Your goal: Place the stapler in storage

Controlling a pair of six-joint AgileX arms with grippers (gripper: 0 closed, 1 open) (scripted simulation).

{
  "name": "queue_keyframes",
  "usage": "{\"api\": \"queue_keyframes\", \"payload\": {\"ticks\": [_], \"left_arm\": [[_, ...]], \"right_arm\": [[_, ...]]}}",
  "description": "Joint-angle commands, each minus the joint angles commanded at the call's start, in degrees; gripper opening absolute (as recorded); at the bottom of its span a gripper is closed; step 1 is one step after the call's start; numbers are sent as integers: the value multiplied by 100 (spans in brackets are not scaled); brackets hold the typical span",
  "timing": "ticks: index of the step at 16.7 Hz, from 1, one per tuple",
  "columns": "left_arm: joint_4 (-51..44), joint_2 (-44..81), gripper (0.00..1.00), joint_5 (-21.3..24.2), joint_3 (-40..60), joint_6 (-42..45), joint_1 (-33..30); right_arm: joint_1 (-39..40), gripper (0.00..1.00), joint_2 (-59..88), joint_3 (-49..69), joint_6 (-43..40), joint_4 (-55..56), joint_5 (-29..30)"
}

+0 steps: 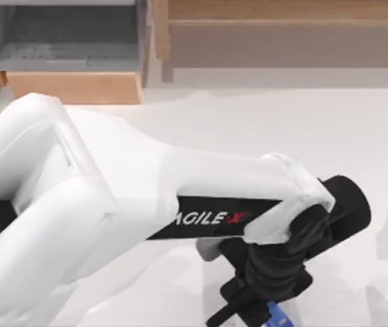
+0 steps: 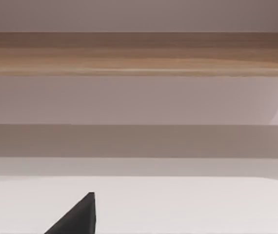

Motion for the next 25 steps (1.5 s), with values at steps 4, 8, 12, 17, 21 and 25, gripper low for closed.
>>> {"api": "queue_keyframes", "payload": {"ticks": [4,8,12,17,21,25], "left_arm": [[-95,-51,0,-3,59,-1,6],[-531,-238,0,-5,308,-6,4],[-569,-236,0,-5,324,1,5],[-714,-334,0,-12,643,536,500],[-1051,-495,0,-23,1412,1834,1680],[-1490,-569,0,-31,2469,3625,3252]], "right_arm": [[0,100,0,0,0,0,0],[0,100,0,0,0,0,0],[0,100,0,0,0,0,0],[0,100,0,0,0,0,0],[0,100,0,0,0,0,0],[0,100,0,0,0,0,0]]}}
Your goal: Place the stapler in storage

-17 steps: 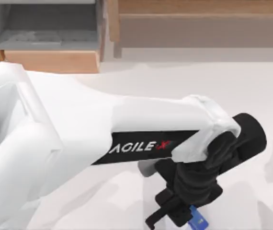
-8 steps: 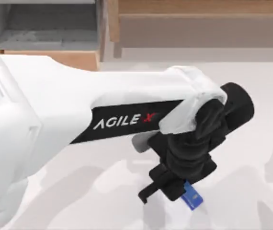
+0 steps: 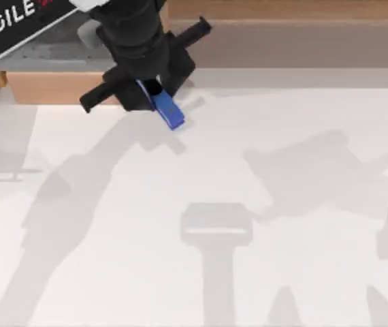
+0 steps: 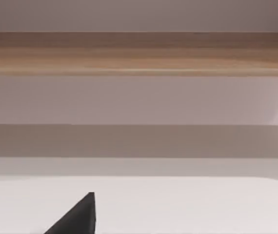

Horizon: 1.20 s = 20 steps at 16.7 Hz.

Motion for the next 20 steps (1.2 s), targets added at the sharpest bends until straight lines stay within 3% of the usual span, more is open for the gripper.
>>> {"api": "queue_keyframes", "payload": {"ticks": [6,11,15,20], "left_arm": [[-707,336,0,9,1724,3100,2474],[-1180,1356,0,82,2853,5556,4053],[-1425,2479,0,161,3440,7130,4753],[-1777,3392,0,180,3749,8312,4942]], "right_arm": [[0,100,0,0,0,0,0],[0,100,0,0,0,0,0],[0,100,0,0,0,0,0],[0,100,0,0,0,0,0]]}}
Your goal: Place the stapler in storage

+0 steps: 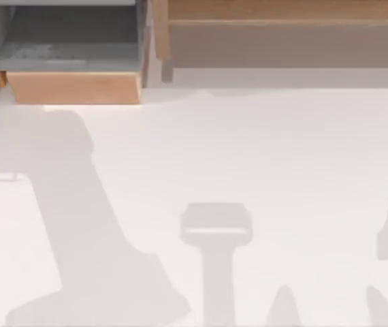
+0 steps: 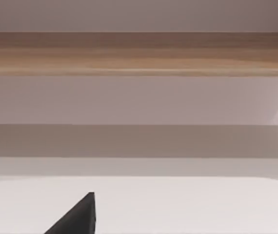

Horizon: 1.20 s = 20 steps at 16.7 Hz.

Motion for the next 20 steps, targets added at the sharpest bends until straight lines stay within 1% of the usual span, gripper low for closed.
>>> {"api": "queue_keyframes", "payload": {"ticks": [8,20], "left_arm": [[-57,89,0,-18,-4,116,-19],[170,23,0,-10,-289,116,-9]], "right_arm": [[0,100,0,0,0,0,0],[0,100,0,0,0,0,0]]}}
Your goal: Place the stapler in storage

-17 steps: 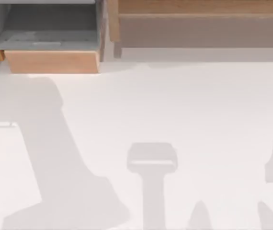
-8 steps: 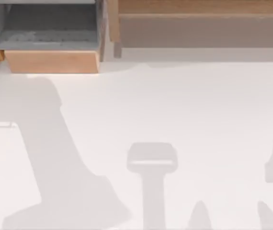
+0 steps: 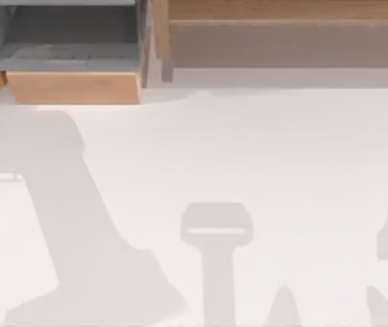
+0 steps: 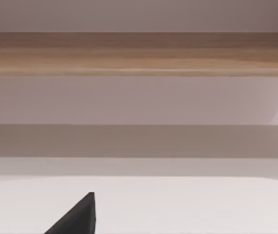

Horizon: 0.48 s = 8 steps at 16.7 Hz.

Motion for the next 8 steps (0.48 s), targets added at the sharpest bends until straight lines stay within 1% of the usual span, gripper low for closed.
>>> {"api": "queue_keyframes", "payload": {"ticks": [6,8], "left_arm": [[50,-27,0,0,-64,-3,3],[50,-27,15,0,-64,-3,3]], "right_arm": [[0,100,0,0,0,0,0],[0,100,0,0,0,0,0]]}}
